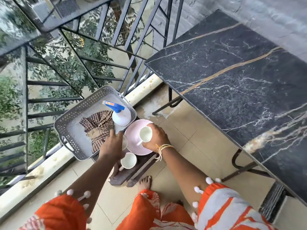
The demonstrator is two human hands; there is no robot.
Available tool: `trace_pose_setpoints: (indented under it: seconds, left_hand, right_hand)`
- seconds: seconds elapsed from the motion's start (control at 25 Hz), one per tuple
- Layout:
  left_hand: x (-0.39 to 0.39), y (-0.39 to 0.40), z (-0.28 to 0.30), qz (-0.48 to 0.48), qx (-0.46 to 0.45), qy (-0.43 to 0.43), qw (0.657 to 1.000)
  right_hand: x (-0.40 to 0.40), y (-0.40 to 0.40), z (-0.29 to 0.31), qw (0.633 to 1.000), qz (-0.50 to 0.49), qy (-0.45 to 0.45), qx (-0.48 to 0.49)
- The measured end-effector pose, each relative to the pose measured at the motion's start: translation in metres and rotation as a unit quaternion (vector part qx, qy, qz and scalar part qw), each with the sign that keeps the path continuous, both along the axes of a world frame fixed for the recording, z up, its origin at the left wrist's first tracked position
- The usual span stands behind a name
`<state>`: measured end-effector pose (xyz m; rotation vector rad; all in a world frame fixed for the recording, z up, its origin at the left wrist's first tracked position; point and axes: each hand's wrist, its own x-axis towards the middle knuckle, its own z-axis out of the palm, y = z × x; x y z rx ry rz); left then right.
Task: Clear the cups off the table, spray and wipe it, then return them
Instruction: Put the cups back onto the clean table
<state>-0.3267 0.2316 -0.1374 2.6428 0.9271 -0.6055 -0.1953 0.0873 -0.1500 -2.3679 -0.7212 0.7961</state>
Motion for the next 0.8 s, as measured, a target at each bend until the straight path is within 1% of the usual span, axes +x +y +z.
trace_pose_setpoints:
  seconds: [0.08,0.16,0.24,0.36,0.52,0.64,0.8]
  left_hand:
    - [0.013,-0.003,0.019,0.005,-0.028,-0.046,0.999]
    - [0.031,-0.015,0.05,-0.006,-0.059,-0.089,0.994]
    - [0.053,-0.026,0.079,-0.002,-0.081,-0.124,0.989]
    - [0.093,-0.053,0.122,-0.009,-0.088,-0.17,0.982]
    - [0.148,-0.095,0.165,-0.004,-0.111,-0.248,0.962]
    - [0.195,-0.12,0.19,0.017,-0.129,-0.289,0.949]
    - [0.273,-0.123,0.196,0.021,-0.145,-0.312,0.939]
  right_hand:
    - [0.005,-0.01,0.02,1.0,-0.014,-0.009,0.021]
    - [0.016,-0.031,0.048,0.997,-0.041,-0.014,0.071]
    - [0.035,-0.052,0.075,0.994,-0.043,-0.021,0.096]
    - [0.064,-0.093,0.116,0.991,-0.058,-0.035,0.115]
    - [0.097,-0.139,0.153,0.978,-0.131,-0.032,0.159]
    - [0.127,-0.167,0.178,0.97,-0.157,-0.027,0.186]
    - [0.191,-0.178,0.183,0.954,-0.209,-0.033,0.214]
